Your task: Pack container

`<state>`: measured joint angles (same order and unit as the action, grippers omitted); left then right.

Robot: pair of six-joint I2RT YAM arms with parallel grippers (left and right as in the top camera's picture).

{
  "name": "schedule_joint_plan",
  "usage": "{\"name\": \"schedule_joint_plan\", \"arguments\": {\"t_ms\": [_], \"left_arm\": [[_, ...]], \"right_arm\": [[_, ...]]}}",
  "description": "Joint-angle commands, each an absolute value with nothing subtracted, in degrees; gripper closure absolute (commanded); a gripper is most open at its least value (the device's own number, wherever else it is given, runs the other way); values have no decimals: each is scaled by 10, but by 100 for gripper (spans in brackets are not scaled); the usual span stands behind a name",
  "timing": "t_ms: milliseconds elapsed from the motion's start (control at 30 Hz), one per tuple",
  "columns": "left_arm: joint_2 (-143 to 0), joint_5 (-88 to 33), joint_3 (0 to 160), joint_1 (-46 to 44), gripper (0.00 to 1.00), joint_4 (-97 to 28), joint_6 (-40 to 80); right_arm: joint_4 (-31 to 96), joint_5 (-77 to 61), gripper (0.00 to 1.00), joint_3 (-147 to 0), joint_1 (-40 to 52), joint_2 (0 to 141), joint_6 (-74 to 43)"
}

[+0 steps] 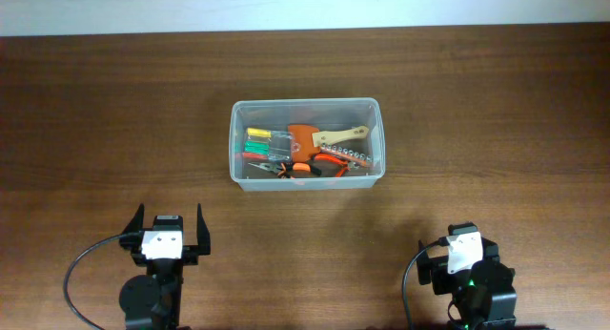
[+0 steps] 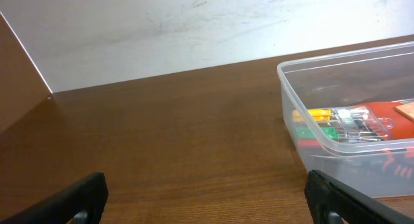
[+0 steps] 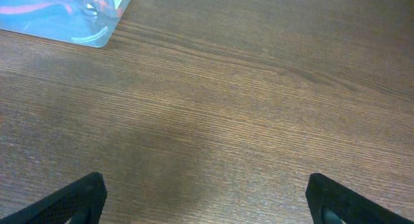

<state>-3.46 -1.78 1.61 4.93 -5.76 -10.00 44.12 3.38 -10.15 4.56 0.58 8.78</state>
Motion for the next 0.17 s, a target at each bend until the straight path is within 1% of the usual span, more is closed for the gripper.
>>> {"name": "schedule_joint_plan", "arguments": {"t_ms": [0,133], "left_arm": [[-29,-28,11,50,1,-54,-97],[-29,-28,11,50,1,-54,-97]], "right_arm": [[441,32,1,-96,48,2,81],[441,32,1,-96,48,2,81]]}}
